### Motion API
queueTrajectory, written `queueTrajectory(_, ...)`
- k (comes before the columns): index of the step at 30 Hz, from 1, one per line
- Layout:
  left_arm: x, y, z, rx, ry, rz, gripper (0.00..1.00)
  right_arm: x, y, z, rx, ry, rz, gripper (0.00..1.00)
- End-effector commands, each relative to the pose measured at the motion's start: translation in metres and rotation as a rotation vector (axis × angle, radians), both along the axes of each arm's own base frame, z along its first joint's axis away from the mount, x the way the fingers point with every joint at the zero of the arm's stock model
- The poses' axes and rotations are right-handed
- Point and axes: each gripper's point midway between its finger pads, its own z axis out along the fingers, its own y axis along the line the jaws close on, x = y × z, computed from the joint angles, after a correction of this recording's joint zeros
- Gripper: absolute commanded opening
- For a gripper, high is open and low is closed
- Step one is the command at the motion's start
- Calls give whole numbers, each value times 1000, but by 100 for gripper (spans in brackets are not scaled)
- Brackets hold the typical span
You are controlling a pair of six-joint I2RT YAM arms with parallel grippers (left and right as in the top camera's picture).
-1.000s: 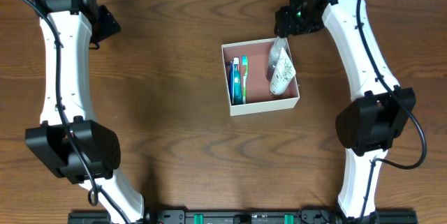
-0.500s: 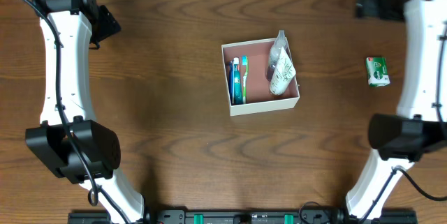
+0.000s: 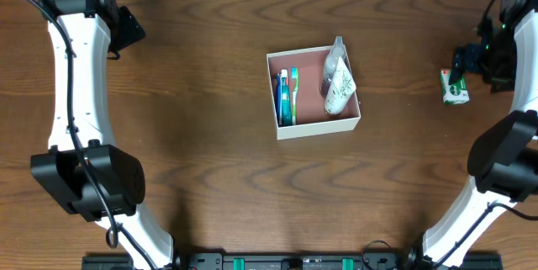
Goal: Pack container
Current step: 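Move the right gripper right to the green soap bar, then lower the right gripper and grasp the green Dettol soap box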
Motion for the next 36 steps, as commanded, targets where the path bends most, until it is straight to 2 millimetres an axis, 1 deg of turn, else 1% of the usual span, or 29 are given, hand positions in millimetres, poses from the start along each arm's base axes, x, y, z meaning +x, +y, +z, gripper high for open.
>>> queueTrajectory(1, -1, 2, -5, 11, 21, -2, 98, -4, -8, -15, 21, 15, 82, 88)
queueTrajectory(4, -1, 2, -5, 12, 21, -2, 98, 7, -21, -31, -1, -35, 109, 88)
queueTrajectory(9, -1, 2, -5, 11, 21, -2, 98, 23, -35, -55, -35, -111, 116, 94)
queueTrajectory(11, -1, 2, -5, 11, 21, -2, 98, 27, -36, -63, -41, -128, 116, 96)
queueTrajectory(13, -1, 2, -5, 12, 21, -2, 98, 34, -30, -74, -16, -163, 122, 99)
queueTrajectory(18, -1, 2, -5, 12, 21, -2, 98, 43, -19, -94, 17, -218, 147, 99)
queueTrajectory(21, -1, 2, -5, 11, 21, -2, 98, 48, -14, -101, 38, -251, 153, 99)
queueTrajectory(28, -1, 2, -5, 12, 21, -2, 98, 56, -17, -111, 16, -298, 156, 99)
queueTrajectory(36, -1, 2, -5, 11, 21, -2, 98, 57, -18, -123, 13, -303, 157, 99)
